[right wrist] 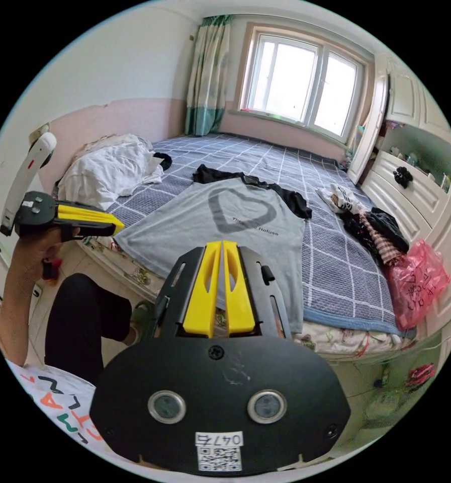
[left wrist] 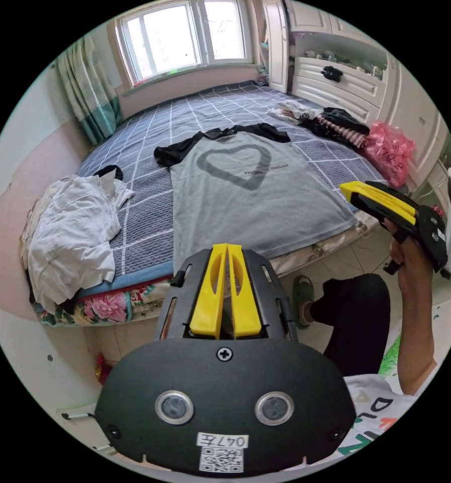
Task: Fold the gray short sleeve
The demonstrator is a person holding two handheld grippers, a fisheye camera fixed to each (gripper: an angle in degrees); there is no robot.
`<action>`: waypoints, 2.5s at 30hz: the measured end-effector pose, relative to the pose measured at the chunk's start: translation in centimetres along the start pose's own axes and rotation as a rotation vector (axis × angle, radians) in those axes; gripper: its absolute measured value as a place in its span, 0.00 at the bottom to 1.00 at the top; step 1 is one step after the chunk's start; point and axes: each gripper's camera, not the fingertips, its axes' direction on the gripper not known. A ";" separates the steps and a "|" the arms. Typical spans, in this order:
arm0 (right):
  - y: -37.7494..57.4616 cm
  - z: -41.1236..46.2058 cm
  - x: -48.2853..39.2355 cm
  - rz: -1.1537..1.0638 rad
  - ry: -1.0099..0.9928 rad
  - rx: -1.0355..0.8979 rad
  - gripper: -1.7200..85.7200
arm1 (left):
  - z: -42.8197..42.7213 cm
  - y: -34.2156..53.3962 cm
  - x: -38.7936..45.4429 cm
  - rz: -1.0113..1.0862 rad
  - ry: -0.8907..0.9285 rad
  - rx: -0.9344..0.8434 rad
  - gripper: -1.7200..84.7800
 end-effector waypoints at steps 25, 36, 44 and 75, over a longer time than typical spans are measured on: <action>-3.6 12.3 18.3 0.131 0.095 -0.091 0.05 | 5.5 -11.5 -17.1 -0.135 0.015 -0.090 0.12; -5.4 13.7 21.5 0.210 0.111 -0.042 0.03 | 7.5 -17.7 -19.8 -0.137 0.056 -0.082 0.10; -7.3 16.5 20.9 0.215 0.020 0.005 0.02 | 6.6 -21.1 -20.2 -0.086 0.040 -0.093 0.10; -22.7 24.6 25.4 0.168 -0.029 -0.154 0.05 | 10.7 -45.1 -41.0 -0.148 0.184 -0.272 0.18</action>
